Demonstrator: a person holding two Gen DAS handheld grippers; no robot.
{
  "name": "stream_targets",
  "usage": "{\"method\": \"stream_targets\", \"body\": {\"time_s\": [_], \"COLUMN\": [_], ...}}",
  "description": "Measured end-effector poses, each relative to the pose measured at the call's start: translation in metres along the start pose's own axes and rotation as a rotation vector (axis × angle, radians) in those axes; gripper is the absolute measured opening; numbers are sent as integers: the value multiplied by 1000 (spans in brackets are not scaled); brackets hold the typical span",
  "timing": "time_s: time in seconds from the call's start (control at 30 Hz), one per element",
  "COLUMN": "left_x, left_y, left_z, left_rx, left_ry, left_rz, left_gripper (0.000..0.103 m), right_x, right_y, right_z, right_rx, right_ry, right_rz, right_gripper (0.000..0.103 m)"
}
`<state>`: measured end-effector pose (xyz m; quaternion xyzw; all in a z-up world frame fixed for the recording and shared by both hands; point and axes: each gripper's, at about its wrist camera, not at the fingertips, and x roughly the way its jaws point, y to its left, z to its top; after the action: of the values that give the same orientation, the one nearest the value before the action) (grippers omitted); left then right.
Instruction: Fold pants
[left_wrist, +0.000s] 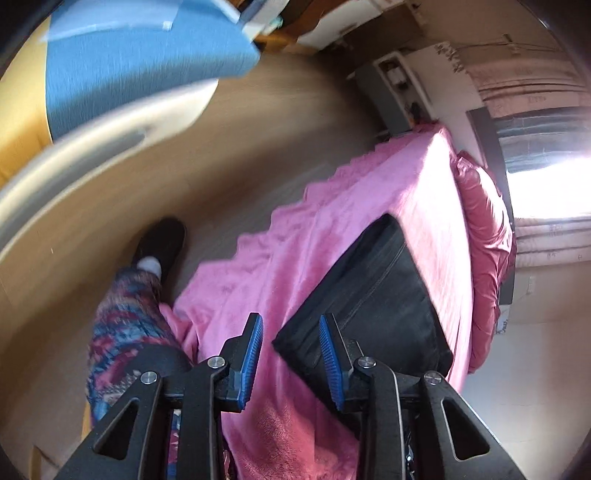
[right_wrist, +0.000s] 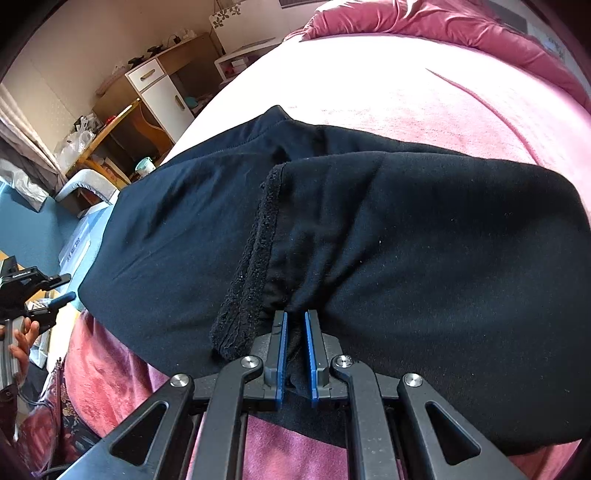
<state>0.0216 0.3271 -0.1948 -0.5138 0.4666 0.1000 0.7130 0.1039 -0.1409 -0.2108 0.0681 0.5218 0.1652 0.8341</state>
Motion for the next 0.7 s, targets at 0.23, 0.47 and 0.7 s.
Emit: {"method": "stream_targets", "body": {"time_s": [0.23,0.47,0.7], "left_x": [27,43,43], "left_y": [-1,-1,5], "left_z": [-7,-8,-5], "left_rx": [-8,-25,-61], "left_ry": [67,85,81], "left_rz": [-9,-14,-20], "left_gripper": [34,34,38], "right_x": [-6,-5,-5], "right_y": [7,15,23], "right_z": [0,0,0], "right_rx": [9,-11,-20], "right_ry": [0,-1,-2], "right_rz": [-1,-28,-45], "right_gripper": [10,10,10]}}
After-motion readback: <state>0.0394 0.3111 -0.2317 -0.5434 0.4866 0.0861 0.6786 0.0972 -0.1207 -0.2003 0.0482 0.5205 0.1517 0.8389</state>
